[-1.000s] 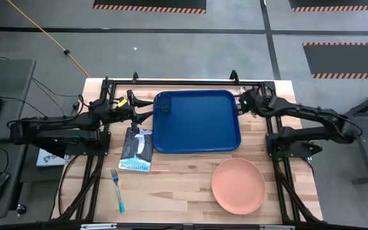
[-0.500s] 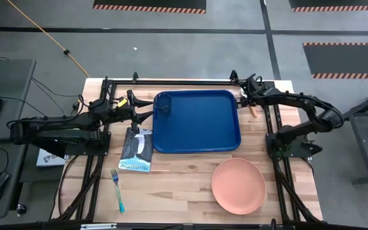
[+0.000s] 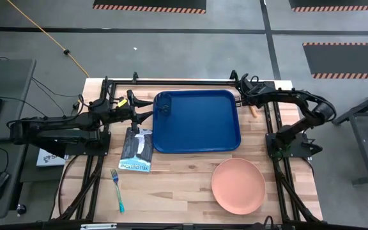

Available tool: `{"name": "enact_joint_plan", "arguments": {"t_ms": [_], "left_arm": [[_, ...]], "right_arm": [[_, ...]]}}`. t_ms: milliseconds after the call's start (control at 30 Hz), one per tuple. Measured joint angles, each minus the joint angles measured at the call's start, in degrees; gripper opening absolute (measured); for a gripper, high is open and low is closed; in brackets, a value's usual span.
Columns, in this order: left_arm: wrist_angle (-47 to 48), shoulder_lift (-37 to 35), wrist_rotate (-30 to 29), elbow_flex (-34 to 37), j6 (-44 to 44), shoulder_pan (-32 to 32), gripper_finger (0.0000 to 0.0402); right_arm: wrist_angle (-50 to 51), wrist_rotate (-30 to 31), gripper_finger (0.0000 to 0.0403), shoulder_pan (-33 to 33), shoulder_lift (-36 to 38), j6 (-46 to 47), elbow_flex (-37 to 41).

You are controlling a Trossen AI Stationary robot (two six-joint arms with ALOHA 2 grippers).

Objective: Pick and place plate/cup/fork/spoon on tray
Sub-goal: Put the yellow spoon on the right side of the blue tray

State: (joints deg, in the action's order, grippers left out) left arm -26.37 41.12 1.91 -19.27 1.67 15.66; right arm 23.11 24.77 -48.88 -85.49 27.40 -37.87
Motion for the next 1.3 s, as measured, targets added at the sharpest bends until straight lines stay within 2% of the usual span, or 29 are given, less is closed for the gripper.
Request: {"name": "enact_joint_plan", "arguments": {"t_ms": [233, 633, 833, 1133, 1300], "left_arm": [[0.01, 0.00, 0.00, 0.00, 0.00, 0.00, 0.0186], [0.02, 0.00, 0.00, 0.00, 0.00, 0.00, 0.0186], [0.45, 0.00, 0.00, 0.00, -0.01, 0.00, 0.0186], [0.96, 0.02, 0.00, 0.00, -0.08, 0.00, 0.0186], [1.14, 0.02, 0.00, 0.00, -0.13, -0.02, 0.0186]], "right_arm": [[-1.13, 2.46, 0.0124, 0.57, -1.29, 1.51, 0.00], [-2.79, 1.63, 0.0123, 1.05, -2.11, 4.51, -0.02], [-3.42, 5.10, 0.0123, 2.35, -4.58, 5.18, -0.02], [-3.40, 6.25, 0.0123, 3.26, -5.99, 4.91, -0.08], [-3.01, 5.72, 0.0096, 3.30, -6.03, 4.17, -0.11]]}}
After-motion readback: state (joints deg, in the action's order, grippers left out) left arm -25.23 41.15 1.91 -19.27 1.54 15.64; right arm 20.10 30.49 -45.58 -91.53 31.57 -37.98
